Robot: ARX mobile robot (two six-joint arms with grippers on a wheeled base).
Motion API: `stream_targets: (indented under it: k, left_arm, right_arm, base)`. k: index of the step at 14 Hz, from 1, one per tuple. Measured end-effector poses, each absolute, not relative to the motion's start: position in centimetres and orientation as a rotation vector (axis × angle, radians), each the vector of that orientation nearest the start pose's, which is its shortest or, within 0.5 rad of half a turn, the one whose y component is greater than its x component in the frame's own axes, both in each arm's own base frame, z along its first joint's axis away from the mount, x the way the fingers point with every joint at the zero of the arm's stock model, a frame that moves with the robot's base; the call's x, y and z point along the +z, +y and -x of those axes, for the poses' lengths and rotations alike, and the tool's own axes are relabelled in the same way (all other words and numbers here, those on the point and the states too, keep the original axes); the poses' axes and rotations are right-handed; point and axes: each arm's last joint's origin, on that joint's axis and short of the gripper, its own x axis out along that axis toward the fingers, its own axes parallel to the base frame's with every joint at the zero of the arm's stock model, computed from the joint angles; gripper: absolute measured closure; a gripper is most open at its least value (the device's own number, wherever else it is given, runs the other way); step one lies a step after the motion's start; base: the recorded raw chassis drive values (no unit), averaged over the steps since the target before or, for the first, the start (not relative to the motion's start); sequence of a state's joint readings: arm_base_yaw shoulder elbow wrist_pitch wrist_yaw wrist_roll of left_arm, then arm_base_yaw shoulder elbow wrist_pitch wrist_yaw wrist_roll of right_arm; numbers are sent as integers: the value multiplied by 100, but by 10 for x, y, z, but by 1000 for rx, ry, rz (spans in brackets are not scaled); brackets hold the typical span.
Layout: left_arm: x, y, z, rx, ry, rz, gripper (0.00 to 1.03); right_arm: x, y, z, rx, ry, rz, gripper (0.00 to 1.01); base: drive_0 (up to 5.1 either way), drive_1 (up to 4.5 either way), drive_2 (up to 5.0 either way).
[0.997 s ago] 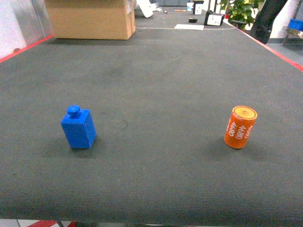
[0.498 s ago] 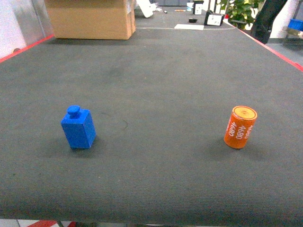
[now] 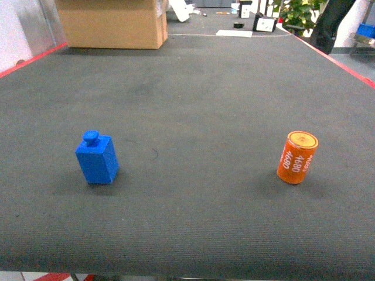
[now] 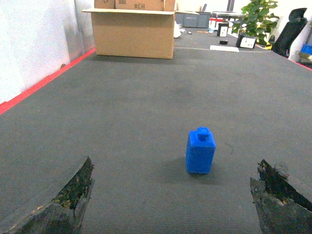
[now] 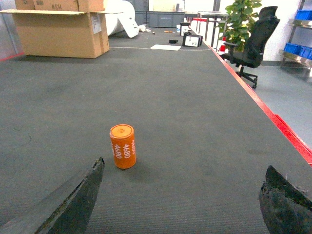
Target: Sort blue parts and orange caps into right shelf containers
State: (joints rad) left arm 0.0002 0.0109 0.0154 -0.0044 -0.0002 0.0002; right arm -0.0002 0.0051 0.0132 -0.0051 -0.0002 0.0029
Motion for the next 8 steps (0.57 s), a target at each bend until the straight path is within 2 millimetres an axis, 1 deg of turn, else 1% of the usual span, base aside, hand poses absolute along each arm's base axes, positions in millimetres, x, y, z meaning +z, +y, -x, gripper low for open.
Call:
stream_targets:
  k: [5,6,7,8]
  left_arm:
    - [168,0,-97,1,0,0,5]
    - [165,-2,-98,65,112,24,5]
    - [169,-9,-107,126,189,34,5]
    - [176,-14,-116,132,179,34,5]
  right_arm:
    - [167,0,-97,0,-3,-3,3]
    - [165,0,-97,-29,48,-4,3]
    - [164,4,-102,-86,137,7,3]
    - [168,8,-110,-113,150,18,3]
  base:
    - [0,0,0]
    - [0,0,0]
    - [0,0,0]
    - [0,0,0]
